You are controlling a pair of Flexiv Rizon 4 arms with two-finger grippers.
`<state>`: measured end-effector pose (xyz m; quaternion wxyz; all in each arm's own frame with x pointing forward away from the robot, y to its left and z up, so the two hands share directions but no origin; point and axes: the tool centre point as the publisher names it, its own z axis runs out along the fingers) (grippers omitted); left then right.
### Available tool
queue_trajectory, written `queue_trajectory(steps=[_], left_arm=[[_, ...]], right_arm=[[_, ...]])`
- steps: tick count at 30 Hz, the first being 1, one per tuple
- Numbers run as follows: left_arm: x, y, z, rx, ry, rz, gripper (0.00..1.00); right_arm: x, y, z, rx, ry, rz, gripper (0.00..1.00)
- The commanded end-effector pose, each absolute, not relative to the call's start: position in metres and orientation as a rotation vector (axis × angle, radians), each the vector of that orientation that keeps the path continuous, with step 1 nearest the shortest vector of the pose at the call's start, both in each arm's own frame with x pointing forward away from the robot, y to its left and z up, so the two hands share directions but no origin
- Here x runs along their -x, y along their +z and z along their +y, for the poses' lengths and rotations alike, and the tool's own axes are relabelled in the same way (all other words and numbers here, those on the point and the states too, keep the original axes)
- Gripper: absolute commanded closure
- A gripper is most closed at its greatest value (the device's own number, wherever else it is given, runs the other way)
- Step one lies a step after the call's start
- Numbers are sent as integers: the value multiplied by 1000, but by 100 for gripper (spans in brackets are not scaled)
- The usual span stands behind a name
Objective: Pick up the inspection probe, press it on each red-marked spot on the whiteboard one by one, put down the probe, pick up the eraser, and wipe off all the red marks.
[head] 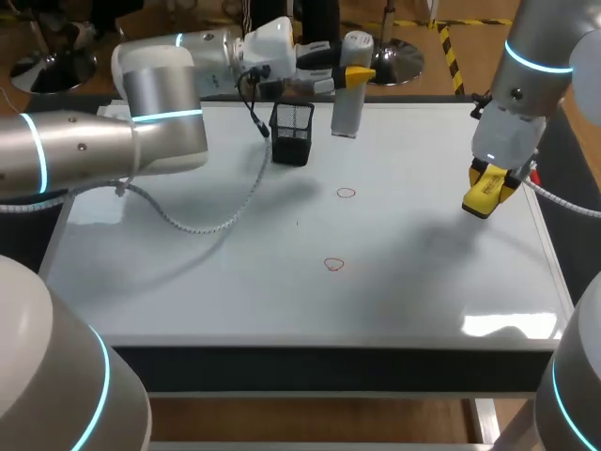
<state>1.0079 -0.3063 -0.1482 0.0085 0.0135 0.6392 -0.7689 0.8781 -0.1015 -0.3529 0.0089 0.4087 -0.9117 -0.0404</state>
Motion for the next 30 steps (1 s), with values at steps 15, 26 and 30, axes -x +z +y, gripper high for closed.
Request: queue_trajectory(steps=[15,26,30], left_arm=[[-1075,-141,-329,-88,-2408,1995,100],[-1087,-144,-327,-83,-2419,2010,100],[-1087,-144,-327,-90,-2424,2010,100]], right_arm=[[-879,-352,-102,-1278,-122,-2845,100],[-879,-352,-102,-1278,-122,-2845,100],[-879,-352,-102,-1278,-122,-2845,100]])
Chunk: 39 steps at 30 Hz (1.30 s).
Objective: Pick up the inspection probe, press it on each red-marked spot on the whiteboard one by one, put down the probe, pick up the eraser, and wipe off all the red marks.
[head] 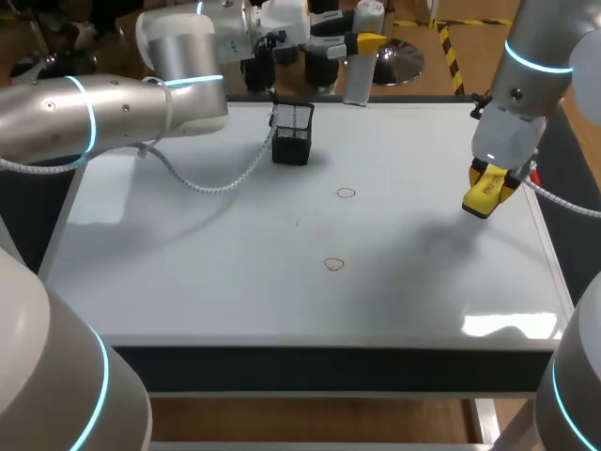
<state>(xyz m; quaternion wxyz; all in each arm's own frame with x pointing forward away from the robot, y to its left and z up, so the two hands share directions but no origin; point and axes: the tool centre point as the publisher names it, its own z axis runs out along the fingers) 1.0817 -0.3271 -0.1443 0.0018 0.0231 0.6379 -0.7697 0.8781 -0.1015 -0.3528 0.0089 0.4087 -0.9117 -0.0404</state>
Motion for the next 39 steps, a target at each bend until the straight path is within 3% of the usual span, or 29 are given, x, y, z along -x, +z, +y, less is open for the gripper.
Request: queue_trajectory(steps=[1,18,39], left_arm=[[-1087,-144,-327,-90,-2424,2010,100],[-1087,-144,-327,-90,-2424,2010,100],[-1087,-144,-327,-90,-2424,2010,100]], right_arm=[[-879,-352,-102,-1278,-122,-2845,100],[-879,-352,-102,-1278,-122,-2845,100],[-910,-360,62,-1896,-120,-2419,100]])
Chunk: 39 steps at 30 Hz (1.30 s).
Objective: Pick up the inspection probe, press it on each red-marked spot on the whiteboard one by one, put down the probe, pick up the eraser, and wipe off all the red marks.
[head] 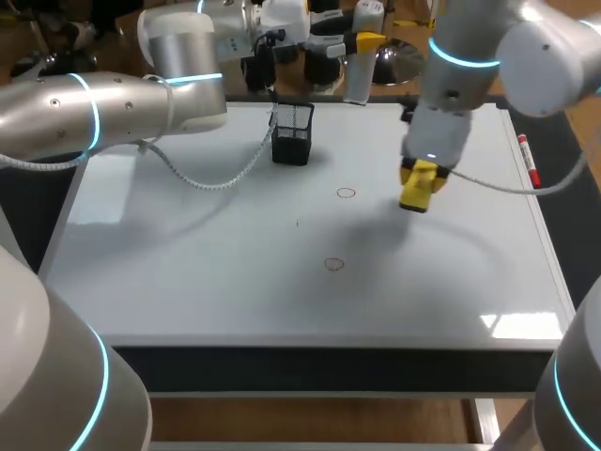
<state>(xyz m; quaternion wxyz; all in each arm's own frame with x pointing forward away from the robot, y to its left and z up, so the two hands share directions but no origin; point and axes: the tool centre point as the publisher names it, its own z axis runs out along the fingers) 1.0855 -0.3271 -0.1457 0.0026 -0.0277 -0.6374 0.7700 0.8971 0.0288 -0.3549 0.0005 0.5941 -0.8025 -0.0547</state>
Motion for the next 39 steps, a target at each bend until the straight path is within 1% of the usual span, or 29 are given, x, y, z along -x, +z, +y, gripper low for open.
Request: queue_trajectory(steps=[1,7,13,23,39], left_arm=[[-1087,-144,-327,90,2411,-1999,100],[-1087,-144,-327,90,2411,-1999,100],[-1087,-144,-327,90,2411,-1999,100],[-1087,-144,-327,90,2411,-1999,100],[-1087,-144,-327,90,2411,-1999,100]], right_arm=[[-911,-360,70,-1926,-124,-2394,100],[-916,-362,109,-2057,-138,-2278,100],[-922,-370,132,-2135,-143,-2196,100],[-930,-380,152,-2207,-149,-2132,100],[-943,-400,166,-2309,-224,-2080,100]])
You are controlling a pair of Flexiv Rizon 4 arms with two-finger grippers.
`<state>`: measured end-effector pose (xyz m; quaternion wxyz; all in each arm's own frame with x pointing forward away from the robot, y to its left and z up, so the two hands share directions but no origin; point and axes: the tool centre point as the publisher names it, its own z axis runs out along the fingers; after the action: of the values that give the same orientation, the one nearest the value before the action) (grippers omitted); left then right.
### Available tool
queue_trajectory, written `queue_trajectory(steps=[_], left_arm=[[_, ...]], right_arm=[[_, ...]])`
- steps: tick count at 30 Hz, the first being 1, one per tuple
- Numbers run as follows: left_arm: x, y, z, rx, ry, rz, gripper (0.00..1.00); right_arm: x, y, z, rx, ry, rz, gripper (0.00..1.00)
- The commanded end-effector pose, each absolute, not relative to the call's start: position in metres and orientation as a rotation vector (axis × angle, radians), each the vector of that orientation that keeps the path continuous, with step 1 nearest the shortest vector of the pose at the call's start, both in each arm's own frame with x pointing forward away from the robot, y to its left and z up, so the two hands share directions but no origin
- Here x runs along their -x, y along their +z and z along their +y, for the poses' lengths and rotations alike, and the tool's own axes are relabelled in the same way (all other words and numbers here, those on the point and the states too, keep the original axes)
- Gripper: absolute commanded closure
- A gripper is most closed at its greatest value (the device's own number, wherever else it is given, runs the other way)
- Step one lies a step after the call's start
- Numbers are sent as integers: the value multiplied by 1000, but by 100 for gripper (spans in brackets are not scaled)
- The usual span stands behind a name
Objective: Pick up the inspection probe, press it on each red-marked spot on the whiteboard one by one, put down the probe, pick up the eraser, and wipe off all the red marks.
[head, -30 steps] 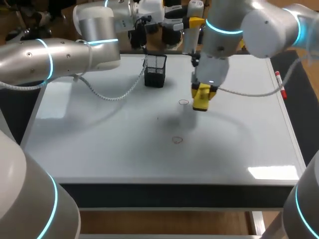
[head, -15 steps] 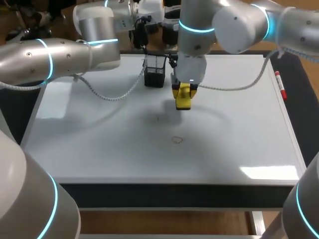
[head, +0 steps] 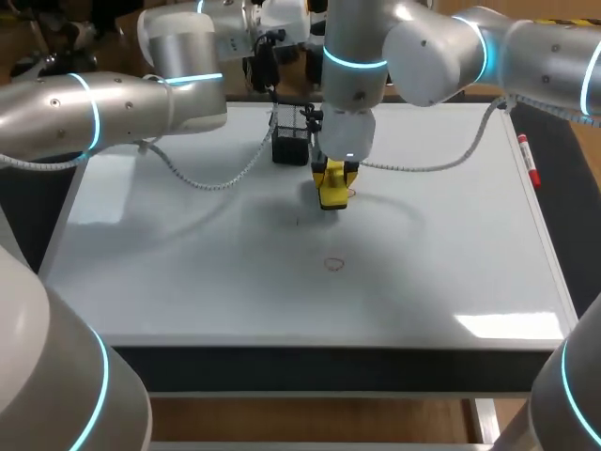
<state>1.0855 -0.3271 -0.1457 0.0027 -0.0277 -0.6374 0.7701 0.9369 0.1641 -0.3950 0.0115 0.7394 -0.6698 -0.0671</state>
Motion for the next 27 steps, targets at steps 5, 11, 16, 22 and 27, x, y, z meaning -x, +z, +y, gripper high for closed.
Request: queue_trajectory(steps=[5,11,16,22,27], left_arm=[[-1087,-144,-327,90,2411,-1999,100],[-1087,-144,-327,90,2411,-1999,100],[-1087,-144,-327,90,2411,-1999,100],[-1087,-144,-327,90,2411,-1999,100],[-1087,-144,-327,90,2411,-1999,100]], right_arm=[[-944,-404,169,-2319,-256,-2058,100],[-946,-411,168,-2310,-269,-2050,100],[-947,-415,166,-2295,-283,-2046,100],[-946,-421,161,-2260,-297,-2062,100],[-946,-422,149,-2219,-296,-2103,100]])
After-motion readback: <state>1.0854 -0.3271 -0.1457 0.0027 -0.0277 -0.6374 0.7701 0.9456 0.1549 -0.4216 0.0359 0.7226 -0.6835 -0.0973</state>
